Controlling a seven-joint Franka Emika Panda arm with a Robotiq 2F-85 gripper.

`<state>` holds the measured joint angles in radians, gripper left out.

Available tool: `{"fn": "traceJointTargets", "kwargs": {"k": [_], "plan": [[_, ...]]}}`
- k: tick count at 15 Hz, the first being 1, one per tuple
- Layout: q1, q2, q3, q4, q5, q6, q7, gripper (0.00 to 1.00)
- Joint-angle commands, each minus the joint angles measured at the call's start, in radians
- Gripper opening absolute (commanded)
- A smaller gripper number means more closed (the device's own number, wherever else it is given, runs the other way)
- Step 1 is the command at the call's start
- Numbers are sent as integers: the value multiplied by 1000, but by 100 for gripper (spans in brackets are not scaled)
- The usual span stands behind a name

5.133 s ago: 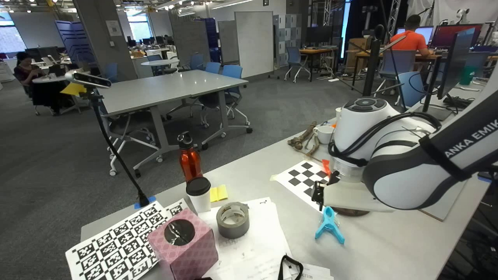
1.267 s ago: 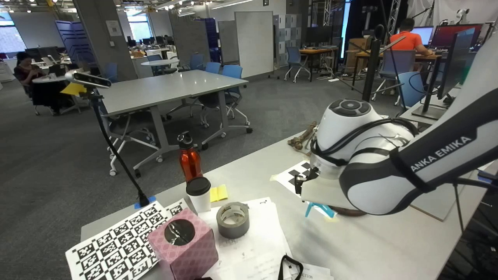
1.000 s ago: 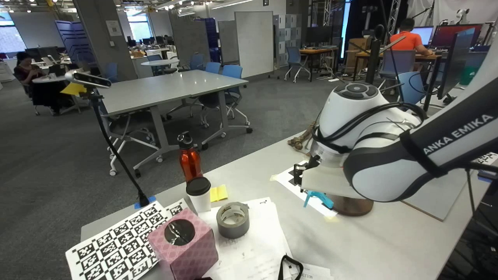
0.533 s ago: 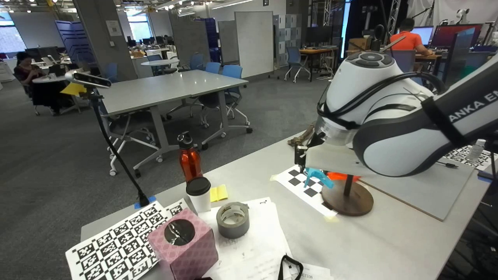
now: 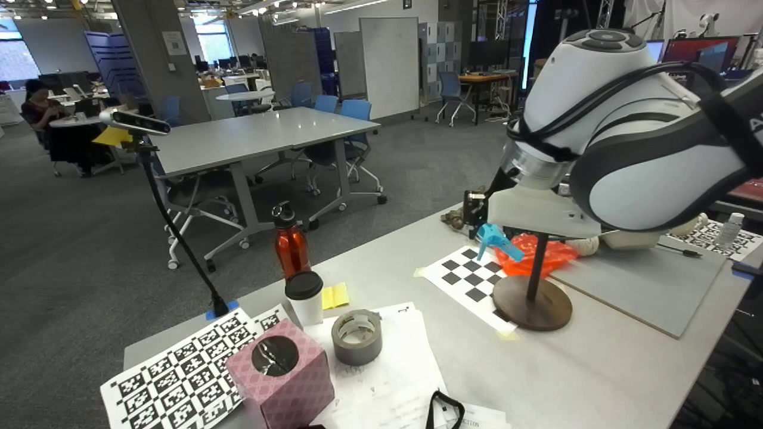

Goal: Pick up the peg and hang it on the black stand

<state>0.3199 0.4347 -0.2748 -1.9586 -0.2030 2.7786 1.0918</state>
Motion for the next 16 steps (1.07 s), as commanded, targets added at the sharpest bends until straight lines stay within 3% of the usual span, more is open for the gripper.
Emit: {"fn": "traceJointTargets", "kwargs": {"k": [1,5,13,14,16], "plan": [[-18,-95,9,-85,-46,7,-27,37],[-56,-185,51,-170,-38,-6,-92,37],[-183,-357,160,-322,46,-43,-348,37],[-168,-285,150,-267,2,-11,-260,62],[-191,-317,165,-293,17,-19,-305,62]]}}
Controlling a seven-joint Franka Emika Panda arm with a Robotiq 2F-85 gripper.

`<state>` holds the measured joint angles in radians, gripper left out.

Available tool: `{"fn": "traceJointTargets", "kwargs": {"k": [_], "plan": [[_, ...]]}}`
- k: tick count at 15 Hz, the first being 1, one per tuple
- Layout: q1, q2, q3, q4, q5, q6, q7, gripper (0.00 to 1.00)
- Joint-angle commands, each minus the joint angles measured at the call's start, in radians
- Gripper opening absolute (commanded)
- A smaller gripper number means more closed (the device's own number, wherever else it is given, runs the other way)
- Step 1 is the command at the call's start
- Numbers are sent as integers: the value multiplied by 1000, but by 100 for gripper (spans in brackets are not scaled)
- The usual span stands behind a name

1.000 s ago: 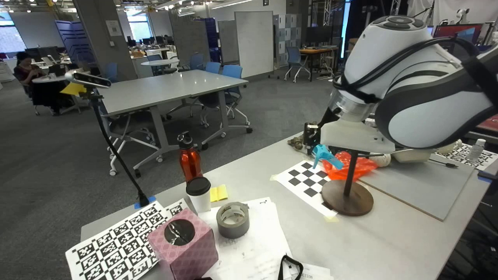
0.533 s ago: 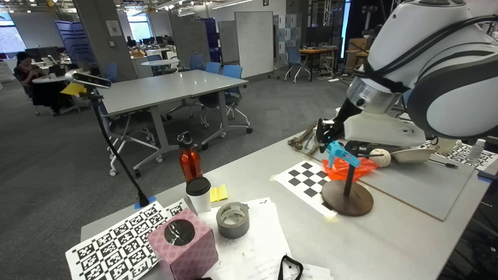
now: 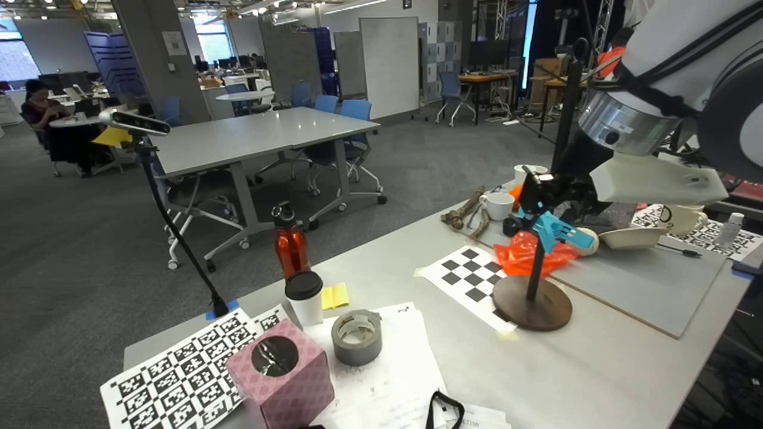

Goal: Pick up the peg and hang it on the black stand

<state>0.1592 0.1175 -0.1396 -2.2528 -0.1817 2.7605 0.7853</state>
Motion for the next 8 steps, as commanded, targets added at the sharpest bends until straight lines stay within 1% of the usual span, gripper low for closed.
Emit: {"fn": "traceJointTargets", "kwargs": {"k": [1,5,6,8], "plan": [[-35,-8,32,-6,-4,-3,-5,62],[-35,-13,37,-10,-3,-5,-6,62],[-35,-13,37,-10,-3,-5,-6,37],[-36,-7,31,-17,-33,8,11,37]]}}
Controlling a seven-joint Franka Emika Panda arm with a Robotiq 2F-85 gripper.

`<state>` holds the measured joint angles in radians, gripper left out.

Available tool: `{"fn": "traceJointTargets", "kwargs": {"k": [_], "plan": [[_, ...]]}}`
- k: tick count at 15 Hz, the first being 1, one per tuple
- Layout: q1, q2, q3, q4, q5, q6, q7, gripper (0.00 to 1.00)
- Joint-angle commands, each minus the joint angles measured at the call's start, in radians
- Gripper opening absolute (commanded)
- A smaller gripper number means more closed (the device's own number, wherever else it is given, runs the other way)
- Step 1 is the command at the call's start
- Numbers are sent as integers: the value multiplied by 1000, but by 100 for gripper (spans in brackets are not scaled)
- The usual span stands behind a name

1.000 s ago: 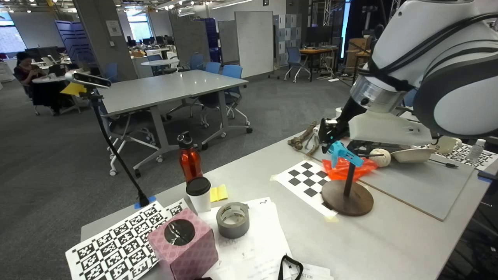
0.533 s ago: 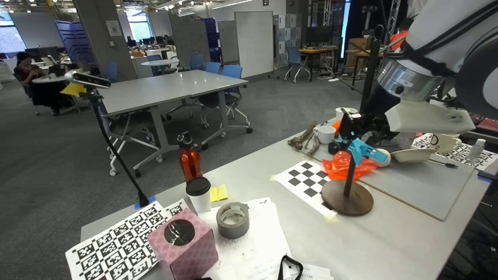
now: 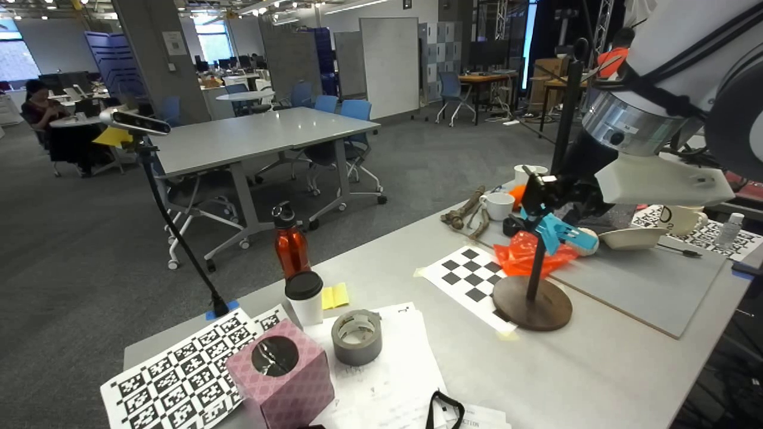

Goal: Pick up the peg and hang it on the black stand

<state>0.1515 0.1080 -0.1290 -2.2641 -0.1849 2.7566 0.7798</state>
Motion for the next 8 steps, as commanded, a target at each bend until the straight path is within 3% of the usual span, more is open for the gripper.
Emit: {"fn": "traceJointTargets", "kwargs": {"k": [1,8], "plan": [[-30,4,16,-7,-45,9,25,37],[-52,0,-9,-61,-135,7,62,37]]}}
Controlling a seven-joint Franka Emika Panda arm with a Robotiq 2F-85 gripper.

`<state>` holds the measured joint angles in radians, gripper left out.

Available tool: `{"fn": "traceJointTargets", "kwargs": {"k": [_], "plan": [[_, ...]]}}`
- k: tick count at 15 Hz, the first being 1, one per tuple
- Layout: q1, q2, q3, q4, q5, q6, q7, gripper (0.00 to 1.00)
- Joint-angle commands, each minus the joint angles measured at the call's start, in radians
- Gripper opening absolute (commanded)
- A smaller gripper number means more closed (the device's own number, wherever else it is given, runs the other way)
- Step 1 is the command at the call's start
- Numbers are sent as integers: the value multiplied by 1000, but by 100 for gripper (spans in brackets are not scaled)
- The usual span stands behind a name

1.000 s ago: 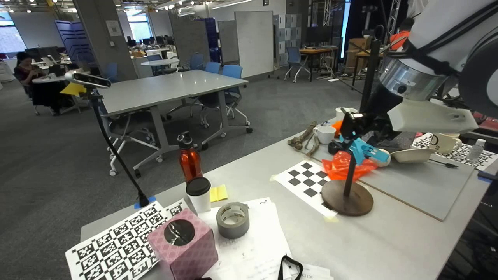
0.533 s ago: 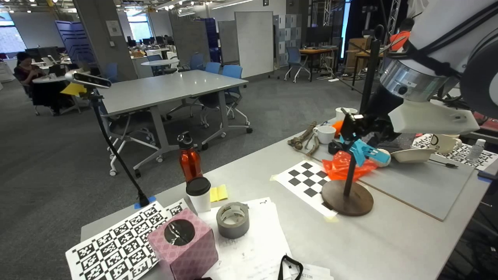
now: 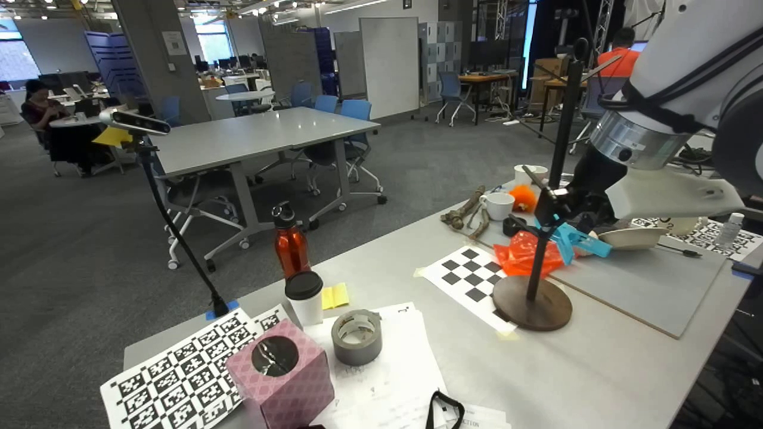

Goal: Pick up the peg and hang it on the black stand

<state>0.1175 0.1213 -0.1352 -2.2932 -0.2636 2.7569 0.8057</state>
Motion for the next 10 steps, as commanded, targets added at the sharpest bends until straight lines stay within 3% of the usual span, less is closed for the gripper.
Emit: {"fn": "traceJointTargets", "kwargs": {"k": [1,5,10], "plan": [[-21,-15,-6,-41,-72,7,41,37],[-28,-33,-12,-73,-142,44,41,37],[-17,-46,-54,-118,-327,172,63,37]]}}
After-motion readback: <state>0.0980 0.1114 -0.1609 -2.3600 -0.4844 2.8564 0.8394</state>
